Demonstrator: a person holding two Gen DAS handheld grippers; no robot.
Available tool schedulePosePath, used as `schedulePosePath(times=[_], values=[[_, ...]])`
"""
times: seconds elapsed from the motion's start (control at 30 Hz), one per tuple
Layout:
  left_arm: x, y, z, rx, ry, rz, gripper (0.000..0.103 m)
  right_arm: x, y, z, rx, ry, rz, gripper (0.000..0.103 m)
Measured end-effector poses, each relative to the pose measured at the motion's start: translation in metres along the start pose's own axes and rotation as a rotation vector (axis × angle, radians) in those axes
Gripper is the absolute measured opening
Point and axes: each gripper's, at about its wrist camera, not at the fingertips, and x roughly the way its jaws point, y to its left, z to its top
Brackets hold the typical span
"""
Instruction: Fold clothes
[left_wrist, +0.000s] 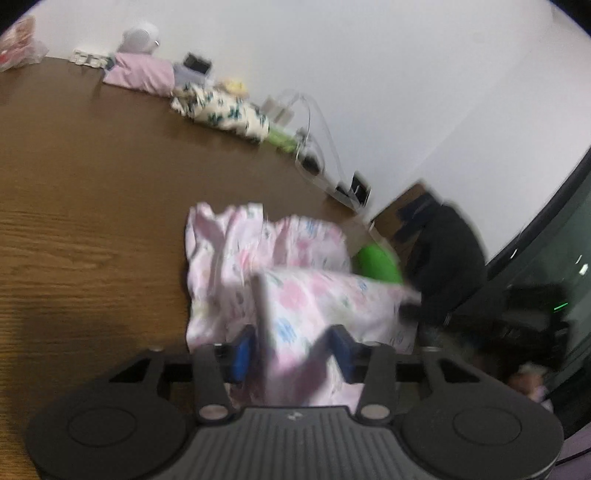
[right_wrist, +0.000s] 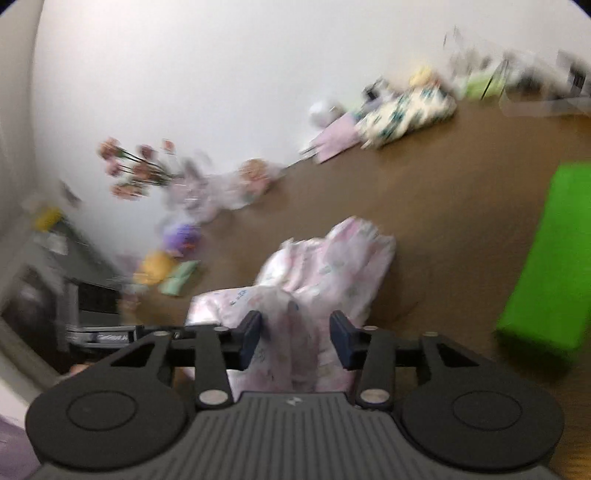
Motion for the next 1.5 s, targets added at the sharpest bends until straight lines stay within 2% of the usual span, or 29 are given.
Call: schedulePosePath(times=[0.07,0.17,0.27,0.37,0.5,0.57,0.6,0.7,0.77,0.83,0.87,1.0,1.17,1.3,1.4,1.47,1.5], values=[[0.006,-0.006,-0.004,0.031,0.02,0.023,0.035,-0.014,0.022,-0.001,-0.129,-0.112,-0.074,0.037],[0.011,-0.007,-0.004,0.019,0.029,0.037,0.036,-0.019,0.05,0.002,-0.249,-0.182,-0.008,0.028],[0.01,-0.007,-0.006,0.003,0.033,0.058,0.036,0.014,0.059,-0.003,-0.282,-0.115,-0.044,0.015],[0.002,-0.006,-0.013,-0.003,0.025,0.078,0.036,0.047,0.049,-0.016,-0.231,0.002,-0.082,0.013],[-0.011,-0.008,-0.019,0.005,0.008,0.106,0.036,0.066,0.051,-0.032,-0.23,0.055,-0.084,0.013],[-0.029,-0.016,-0.013,0.064,-0.056,0.127,0.04,0.067,0.055,-0.037,-0.256,0.063,-0.065,0.013],[-0.038,-0.021,-0.009,0.091,-0.094,0.137,0.046,0.067,0.057,-0.04,-0.271,0.065,-0.053,0.013],[-0.047,-0.038,0.002,0.166,-0.168,0.151,0.047,0.071,0.057,-0.044,-0.289,0.078,-0.033,0.014],[-0.032,-0.048,0.003,0.212,-0.154,0.161,0.046,0.075,0.055,-0.044,-0.275,0.083,-0.015,0.014],[-0.013,-0.049,-0.002,0.234,-0.094,0.195,0.032,0.071,0.054,-0.043,-0.269,0.073,-0.009,0.015],[-0.007,-0.045,-0.005,0.222,-0.076,0.208,0.025,0.065,0.052,-0.042,-0.265,0.057,-0.009,0.015],[-0.003,-0.023,-0.019,0.13,-0.062,0.207,0.025,0.034,0.047,-0.035,-0.24,-0.024,-0.067,0.015],[-0.008,-0.011,-0.032,0.056,-0.092,0.211,0.024,0.049,0.064,-0.042,-0.333,0.044,-0.066,0.015],[-0.011,-0.018,-0.04,0.028,-0.108,0.224,0.023,0.073,0.056,-0.048,-0.308,0.102,-0.111,0.014],[-0.019,-0.016,-0.036,-0.014,-0.113,0.233,0.017,0.072,0.051,-0.041,-0.274,0.101,-0.092,0.014],[-0.025,-0.018,-0.035,-0.005,-0.128,0.238,0.018,0.061,0.054,-0.036,-0.275,0.071,-0.055,0.014],[-0.028,-0.019,-0.034,0.002,-0.136,0.241,0.022,0.055,0.057,-0.034,-0.279,0.057,-0.038,0.014]])
